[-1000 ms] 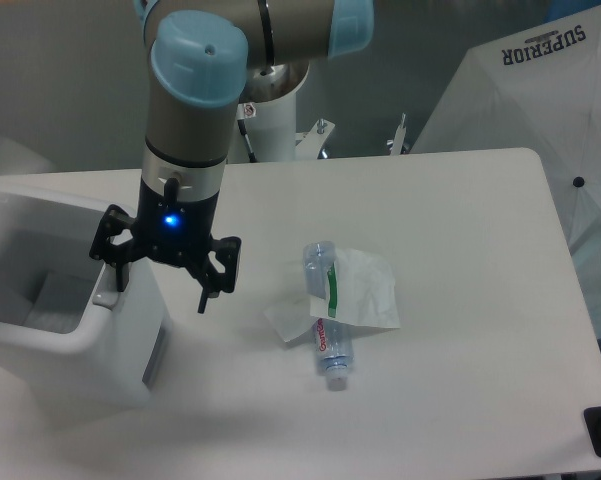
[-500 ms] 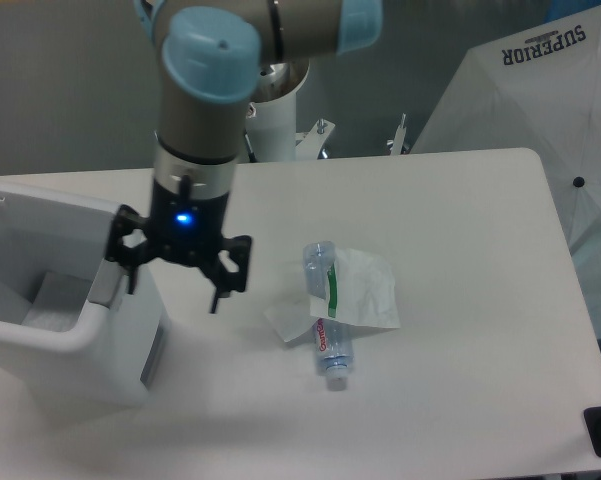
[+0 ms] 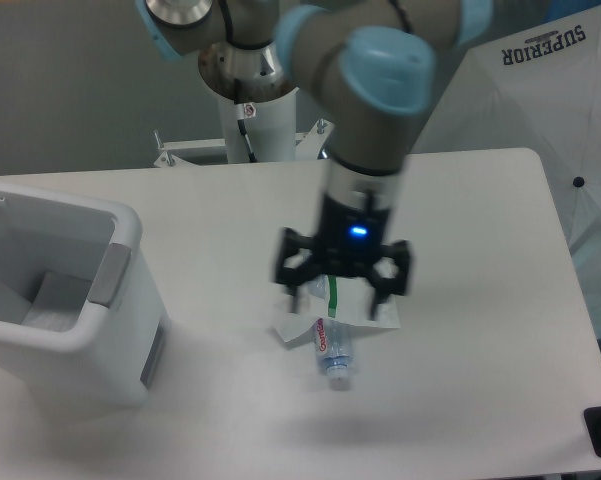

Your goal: Open the trash can

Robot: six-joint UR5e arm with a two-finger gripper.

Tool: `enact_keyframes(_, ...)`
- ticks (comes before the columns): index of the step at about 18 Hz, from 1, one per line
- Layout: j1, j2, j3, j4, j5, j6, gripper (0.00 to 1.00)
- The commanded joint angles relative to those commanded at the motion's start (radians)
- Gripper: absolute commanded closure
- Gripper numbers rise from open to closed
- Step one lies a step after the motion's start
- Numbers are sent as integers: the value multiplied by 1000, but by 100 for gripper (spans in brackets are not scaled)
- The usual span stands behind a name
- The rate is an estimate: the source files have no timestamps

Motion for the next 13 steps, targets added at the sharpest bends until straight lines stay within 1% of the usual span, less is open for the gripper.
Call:
enact_keyframes(3,31,-26,-2,0,81,94,0)
enact_keyframes(5,46,-45,0,0,107,138,0)
enact_keyframes(7,58,-49,1,0,143,236,0)
enact_keyframes(9,86,-54,2,0,175,354,0)
enact_keyframes(13,127,-69,2,0,184,523,0)
